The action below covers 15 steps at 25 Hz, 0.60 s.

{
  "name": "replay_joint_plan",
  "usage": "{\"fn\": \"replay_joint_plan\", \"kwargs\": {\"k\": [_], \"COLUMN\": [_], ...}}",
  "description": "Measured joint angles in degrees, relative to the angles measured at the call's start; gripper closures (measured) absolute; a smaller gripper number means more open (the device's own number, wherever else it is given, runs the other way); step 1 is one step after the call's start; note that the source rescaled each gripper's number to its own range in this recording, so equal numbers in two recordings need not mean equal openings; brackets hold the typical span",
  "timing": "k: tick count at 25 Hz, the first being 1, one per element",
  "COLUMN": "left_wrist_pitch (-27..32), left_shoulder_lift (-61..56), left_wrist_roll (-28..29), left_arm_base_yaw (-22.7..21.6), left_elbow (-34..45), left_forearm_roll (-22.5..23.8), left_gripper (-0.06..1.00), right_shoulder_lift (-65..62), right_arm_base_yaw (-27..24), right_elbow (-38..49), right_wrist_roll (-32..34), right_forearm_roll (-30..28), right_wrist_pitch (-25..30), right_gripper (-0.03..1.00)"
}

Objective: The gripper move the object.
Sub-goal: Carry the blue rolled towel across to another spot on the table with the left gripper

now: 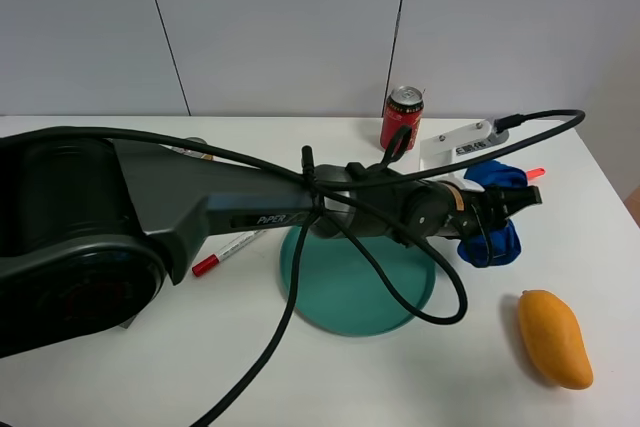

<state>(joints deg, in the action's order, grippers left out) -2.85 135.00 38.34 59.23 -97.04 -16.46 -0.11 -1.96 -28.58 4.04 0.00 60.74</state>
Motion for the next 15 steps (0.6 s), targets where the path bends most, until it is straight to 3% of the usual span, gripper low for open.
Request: {"fn": "replay_joint_plan", "kwargs": {"k": [7, 15], "left_wrist_pitch": [-0.01, -0.28], "left_shoulder_lift": [1.65, 1.65], "left_wrist_roll": [-3.24, 0.51], "left_arm_base_yaw": [-0.59, -0.59], "left_elbow": [-0.05, -0.05], "left_forearm_roll": [1.79, -0.08], "left_gripper": [0.94, 0.94], "right_shoulder_lift": [0.00, 0.00], "right_arm_base_yaw": [0.00, 0.00], "right_elbow": [0.00, 0.00], "right_wrist_roll": [0.00, 0.00], "right_forearm_roll": [0.00, 0.00], "right_wrist_pitch": [0.00, 0.00], "right_gripper": [-0.03, -0.03]}}
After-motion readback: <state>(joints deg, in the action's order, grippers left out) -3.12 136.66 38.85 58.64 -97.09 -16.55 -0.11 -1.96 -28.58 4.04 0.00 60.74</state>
